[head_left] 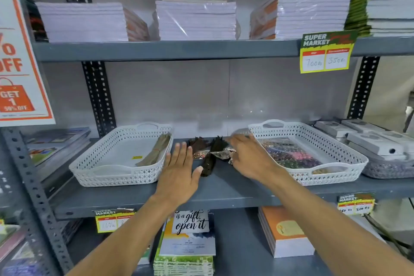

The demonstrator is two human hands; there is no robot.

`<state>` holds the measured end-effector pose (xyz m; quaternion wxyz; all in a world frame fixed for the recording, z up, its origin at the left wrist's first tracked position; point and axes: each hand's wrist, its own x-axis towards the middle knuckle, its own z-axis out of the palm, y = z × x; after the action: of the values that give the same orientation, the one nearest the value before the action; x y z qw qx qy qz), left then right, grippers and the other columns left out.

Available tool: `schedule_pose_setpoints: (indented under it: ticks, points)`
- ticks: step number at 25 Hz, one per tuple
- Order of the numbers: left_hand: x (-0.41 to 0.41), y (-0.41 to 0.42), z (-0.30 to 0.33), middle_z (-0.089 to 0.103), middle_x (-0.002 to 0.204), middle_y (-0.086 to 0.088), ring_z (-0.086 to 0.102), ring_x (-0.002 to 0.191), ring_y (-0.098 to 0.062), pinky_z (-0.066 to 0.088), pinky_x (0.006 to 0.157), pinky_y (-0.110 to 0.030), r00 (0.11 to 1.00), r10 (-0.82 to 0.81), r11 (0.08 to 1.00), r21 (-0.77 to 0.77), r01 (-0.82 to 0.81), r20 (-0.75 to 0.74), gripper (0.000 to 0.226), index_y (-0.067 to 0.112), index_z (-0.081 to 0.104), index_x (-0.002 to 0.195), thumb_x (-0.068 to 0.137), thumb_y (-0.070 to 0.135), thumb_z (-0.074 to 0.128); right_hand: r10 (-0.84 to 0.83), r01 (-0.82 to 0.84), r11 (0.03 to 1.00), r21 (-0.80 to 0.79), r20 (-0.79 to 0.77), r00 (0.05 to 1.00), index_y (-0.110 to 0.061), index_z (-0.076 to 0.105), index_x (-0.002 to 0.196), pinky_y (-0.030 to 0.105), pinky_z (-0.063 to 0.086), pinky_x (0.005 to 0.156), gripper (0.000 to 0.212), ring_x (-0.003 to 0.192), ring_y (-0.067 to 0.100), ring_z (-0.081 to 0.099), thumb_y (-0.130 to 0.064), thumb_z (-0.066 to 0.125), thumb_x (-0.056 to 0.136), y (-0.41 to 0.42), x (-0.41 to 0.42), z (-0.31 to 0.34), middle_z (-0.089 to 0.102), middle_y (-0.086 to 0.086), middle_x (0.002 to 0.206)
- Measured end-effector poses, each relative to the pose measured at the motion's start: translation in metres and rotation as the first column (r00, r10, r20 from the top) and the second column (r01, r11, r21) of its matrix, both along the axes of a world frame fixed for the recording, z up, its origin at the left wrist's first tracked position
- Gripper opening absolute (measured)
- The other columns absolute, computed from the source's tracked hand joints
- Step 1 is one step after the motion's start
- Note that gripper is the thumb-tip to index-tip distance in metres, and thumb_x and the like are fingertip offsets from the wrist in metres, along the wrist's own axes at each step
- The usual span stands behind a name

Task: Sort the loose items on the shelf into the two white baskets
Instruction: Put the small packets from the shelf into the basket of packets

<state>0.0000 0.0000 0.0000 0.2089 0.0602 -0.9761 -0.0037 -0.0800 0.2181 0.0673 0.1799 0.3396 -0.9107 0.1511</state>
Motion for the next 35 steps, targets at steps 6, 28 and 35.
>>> schedule_pose_setpoints:
  ticks: [6,28,35]
  points:
    - [-0.013,-0.010,-0.011,-0.007,0.174,-0.009,-0.010,0.160,-0.022,0.000,0.131,-0.041,0.974,0.018,0.978,0.198,-0.063,0.224,0.083,0.009,0.001,0.167,0.105,0.062,0.021,0.075,-0.090,0.994,0.067,0.194,0.978,-0.015,0.062,0.143,0.044,0.029,0.121,0.042,0.135,0.032,0.055,-0.024,0.059,0.101,-0.054,-0.039,-0.002,0.066,0.011,0.143]
    - [-0.015,-0.013,-0.010,-0.012,0.173,-0.006,-0.014,0.160,-0.020,-0.003,0.130,-0.041,0.957,0.022,0.983,0.166,-0.073,0.290,0.085,0.010,0.000,0.167,0.104,0.065,0.018,-0.145,0.121,0.978,0.171,0.138,0.980,-0.009,0.066,0.114,0.040,0.047,0.099,0.024,0.103,0.036,0.066,-0.002,0.062,0.091,-0.001,-0.008,-0.021,0.074,0.016,0.098]
    - [-0.015,-0.013,-0.009,-0.011,0.174,-0.006,-0.014,0.160,-0.020,-0.002,0.131,-0.042,0.959,0.011,0.982,0.178,-0.064,0.283,0.086,0.010,0.000,0.166,0.104,0.066,0.018,-0.074,0.074,0.997,0.007,0.231,0.970,-0.020,0.071,0.130,0.036,0.052,0.093,0.038,0.121,0.034,0.064,-0.021,0.067,0.092,-0.025,-0.033,-0.007,0.071,0.012,0.128]
